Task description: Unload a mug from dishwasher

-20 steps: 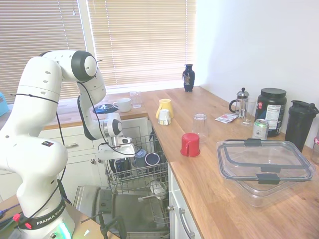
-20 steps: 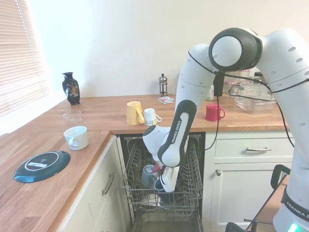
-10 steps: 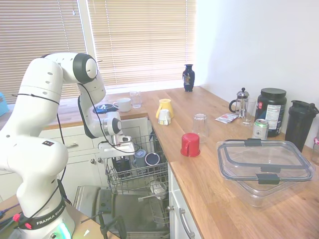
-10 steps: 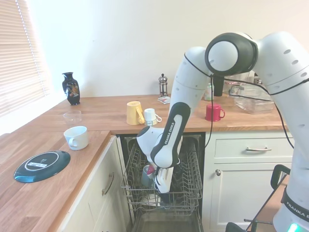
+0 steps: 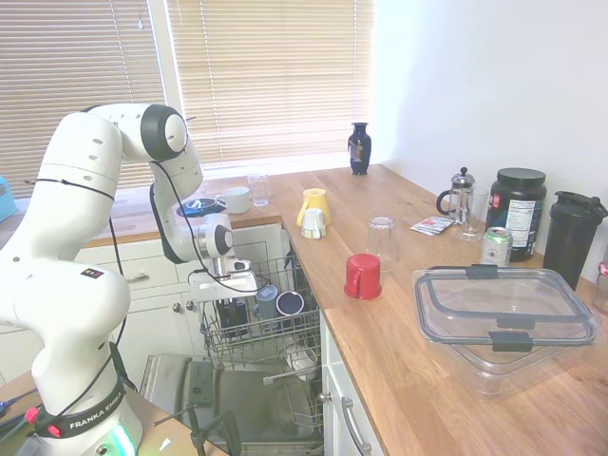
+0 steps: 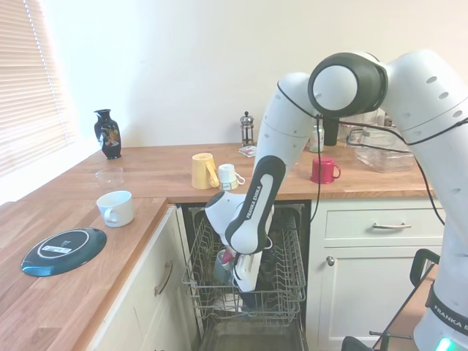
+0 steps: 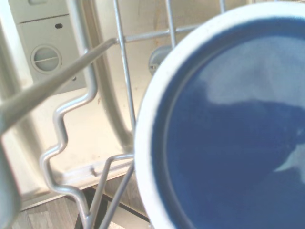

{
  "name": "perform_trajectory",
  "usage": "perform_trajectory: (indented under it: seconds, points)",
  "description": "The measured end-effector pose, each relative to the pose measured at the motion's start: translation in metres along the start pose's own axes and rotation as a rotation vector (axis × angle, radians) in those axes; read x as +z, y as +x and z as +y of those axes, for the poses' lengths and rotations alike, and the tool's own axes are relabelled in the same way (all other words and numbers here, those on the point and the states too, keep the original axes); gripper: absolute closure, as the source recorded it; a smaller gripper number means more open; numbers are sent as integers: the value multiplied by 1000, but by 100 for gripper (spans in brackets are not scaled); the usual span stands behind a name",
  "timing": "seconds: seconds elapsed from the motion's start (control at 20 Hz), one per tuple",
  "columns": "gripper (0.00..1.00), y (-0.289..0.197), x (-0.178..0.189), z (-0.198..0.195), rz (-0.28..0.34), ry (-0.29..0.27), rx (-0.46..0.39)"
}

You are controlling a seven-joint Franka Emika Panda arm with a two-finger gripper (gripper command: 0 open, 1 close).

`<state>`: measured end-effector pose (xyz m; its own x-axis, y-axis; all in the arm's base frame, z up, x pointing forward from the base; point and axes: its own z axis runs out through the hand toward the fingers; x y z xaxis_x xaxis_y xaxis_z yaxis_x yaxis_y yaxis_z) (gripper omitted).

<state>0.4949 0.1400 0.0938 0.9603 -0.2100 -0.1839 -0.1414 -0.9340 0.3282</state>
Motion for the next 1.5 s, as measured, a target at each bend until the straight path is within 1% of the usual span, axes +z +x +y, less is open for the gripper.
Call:
perform_trajectory:
  seconds: [0.25,0.45,0.65,0.8,1.25,1.5]
  points:
    - [100,2,-18,3,28,17,15]
    - [100,-3,-46,9,63,39,35]
    - [100,-7,-82,21,102,85,74]
    - [100,-5,-108,36,138,112,105]
    - [100,-14,-162,88,196,167,200]
    - [100,-27,-199,117,224,220,262]
